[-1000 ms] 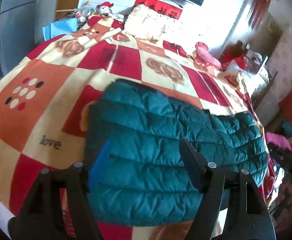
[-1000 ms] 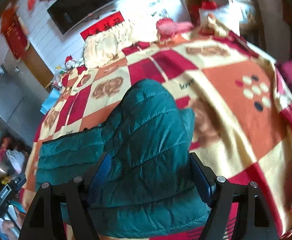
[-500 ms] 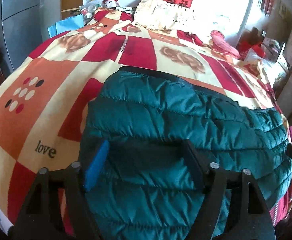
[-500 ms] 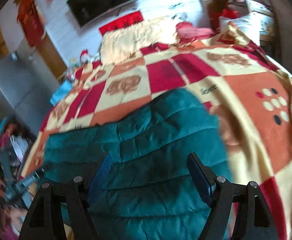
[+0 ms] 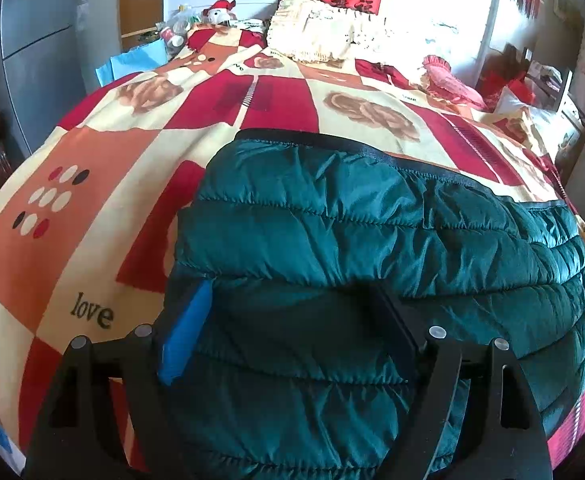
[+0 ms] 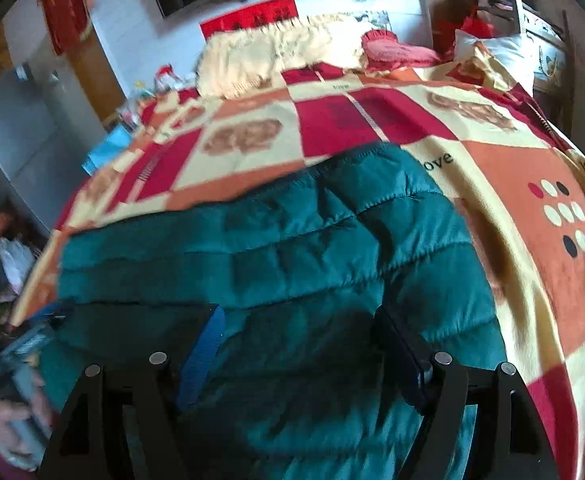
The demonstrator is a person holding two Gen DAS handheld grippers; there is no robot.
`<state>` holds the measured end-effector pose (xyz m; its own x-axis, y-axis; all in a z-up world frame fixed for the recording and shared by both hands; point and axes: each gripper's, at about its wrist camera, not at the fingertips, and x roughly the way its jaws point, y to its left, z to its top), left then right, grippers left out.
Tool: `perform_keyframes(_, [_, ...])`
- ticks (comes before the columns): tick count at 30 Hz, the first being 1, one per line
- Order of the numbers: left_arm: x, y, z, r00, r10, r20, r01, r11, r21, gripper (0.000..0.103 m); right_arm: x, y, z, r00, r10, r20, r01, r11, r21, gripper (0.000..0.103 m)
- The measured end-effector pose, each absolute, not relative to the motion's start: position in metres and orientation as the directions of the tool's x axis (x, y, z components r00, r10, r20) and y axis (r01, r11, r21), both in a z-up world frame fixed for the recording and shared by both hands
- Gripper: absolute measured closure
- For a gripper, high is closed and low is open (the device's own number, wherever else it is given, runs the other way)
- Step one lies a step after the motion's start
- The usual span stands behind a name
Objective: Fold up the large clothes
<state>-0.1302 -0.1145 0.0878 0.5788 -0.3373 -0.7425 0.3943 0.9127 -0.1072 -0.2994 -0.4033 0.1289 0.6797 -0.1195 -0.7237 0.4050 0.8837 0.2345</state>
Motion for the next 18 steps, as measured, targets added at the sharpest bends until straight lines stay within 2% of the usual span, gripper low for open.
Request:
perform_keyframes(2, [-0.132,-0.114,0.088,0.584,-0.334,-0.74,0.391,0.914,-0.104,0.022,-0.312,-0.39,0.132,0.691,-0.127,-0.712,0.391,0.894,0.22,0.027])
perform_keyframes(5, [-0.136,-0.112,0.09,0.586,-0.329,-0.74,0.385,0.917,-0.102,0.022,-0.313,-0.38,0.113,0.651,-0.11,-0.751,0.382,0.902,0.199,0.027])
perform_keyframes(9, [-0.148,-0.106,0.099,0.601,-0.31,-0.737,0.369,0.925,-0.088,0.022,-0.31,-0.374,0.091,0.617,-0.162,-0.77,0.392,0.912,0.123,0.027])
perform_keyframes(12, [-0.164,-0.099,0.108,0.636,-0.28,-0.719,0.352,0.934,-0.052,0.022,-0.316,-0.37,0.102,0.623,-0.163,-0.765,0.405,0.904,0.137,0.027])
perform_keyframes(15, [-0.18,-0.093,0.114,0.675,-0.256,-0.692,0.348,0.937,-0.008,0.022,-0.329,-0.363,0.123,0.682,-0.134,-0.719,0.387,0.9,0.2,0.027])
perform_keyframes(18, [-0.2,-0.09,0.123,0.711,-0.245,-0.66,0.355,0.934,0.035,0.022,-0.338,-0.35,0.14,0.707,-0.158,-0.689,0.38,0.907,0.182,0.027])
